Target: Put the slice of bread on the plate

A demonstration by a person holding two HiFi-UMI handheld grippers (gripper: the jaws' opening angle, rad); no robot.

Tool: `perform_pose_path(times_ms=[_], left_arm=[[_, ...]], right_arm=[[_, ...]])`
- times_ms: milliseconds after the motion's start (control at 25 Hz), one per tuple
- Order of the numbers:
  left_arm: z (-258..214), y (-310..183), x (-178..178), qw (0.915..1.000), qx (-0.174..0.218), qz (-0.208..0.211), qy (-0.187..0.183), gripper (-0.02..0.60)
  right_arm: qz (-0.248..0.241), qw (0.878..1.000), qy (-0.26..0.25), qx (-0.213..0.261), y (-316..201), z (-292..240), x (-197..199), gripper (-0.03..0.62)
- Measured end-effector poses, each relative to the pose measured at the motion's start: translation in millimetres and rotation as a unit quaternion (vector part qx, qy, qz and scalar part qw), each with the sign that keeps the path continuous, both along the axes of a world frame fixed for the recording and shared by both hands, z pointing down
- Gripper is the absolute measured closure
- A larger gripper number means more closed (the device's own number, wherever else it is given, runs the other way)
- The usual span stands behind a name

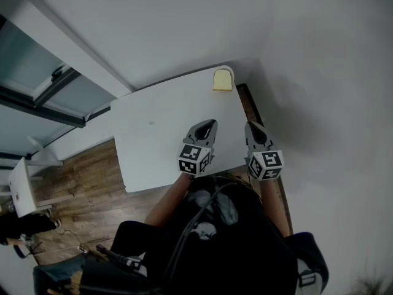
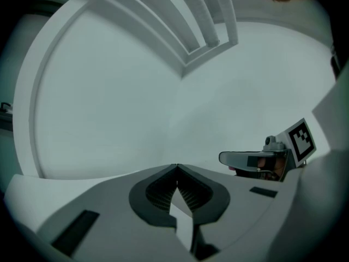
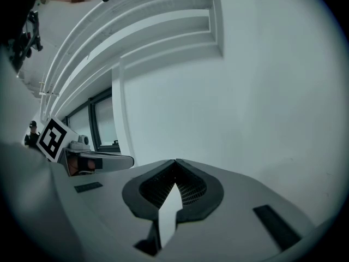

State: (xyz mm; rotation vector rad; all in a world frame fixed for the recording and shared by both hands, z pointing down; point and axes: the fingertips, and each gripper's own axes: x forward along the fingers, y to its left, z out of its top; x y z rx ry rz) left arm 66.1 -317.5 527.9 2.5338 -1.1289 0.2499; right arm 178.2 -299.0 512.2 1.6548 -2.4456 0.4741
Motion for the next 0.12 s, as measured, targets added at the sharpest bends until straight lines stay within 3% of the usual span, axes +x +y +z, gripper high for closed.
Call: perform_pose_path(times_ms=[120], left_arm=[[0.0,-0.9,1.9,1.0000,0.000,0.001,0.000,0.575]], right_arm=[[-0.002,1.000,-0.001,-0.001,-0.7,-0.1,0.6,0.585]])
